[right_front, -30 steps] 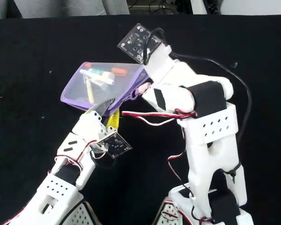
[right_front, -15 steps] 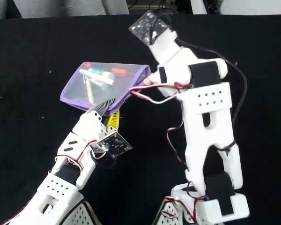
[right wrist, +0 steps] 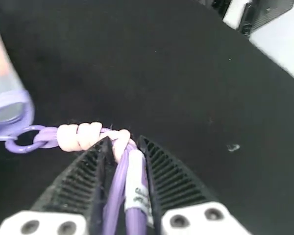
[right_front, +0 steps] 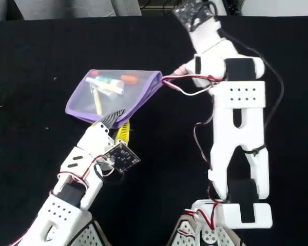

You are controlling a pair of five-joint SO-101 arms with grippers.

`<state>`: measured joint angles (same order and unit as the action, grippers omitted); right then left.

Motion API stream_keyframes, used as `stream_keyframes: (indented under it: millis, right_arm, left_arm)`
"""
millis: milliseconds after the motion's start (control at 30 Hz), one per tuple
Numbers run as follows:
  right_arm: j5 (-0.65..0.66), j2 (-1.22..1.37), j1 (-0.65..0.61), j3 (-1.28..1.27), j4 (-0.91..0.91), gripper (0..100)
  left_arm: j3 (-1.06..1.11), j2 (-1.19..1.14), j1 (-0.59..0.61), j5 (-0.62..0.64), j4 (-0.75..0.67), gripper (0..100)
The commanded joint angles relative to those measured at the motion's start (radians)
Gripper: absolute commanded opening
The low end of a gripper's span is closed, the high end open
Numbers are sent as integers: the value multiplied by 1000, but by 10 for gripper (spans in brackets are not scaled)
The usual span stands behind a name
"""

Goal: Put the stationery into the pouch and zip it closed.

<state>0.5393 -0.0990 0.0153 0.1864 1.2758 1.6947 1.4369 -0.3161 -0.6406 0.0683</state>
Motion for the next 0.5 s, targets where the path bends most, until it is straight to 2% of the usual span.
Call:
stream_keyframes:
  millis: [0,267,467]
  right_arm:
    - [2,7,103,33,-80,11]
    - [0,96,169,41,-207,11]
    - [-2,113,172,41,-210,11]
  left_arm:
    - [13,133,38,38,118,27]
    - [7,376,38,69,373,27]
    - [5,379,41,68,390,27]
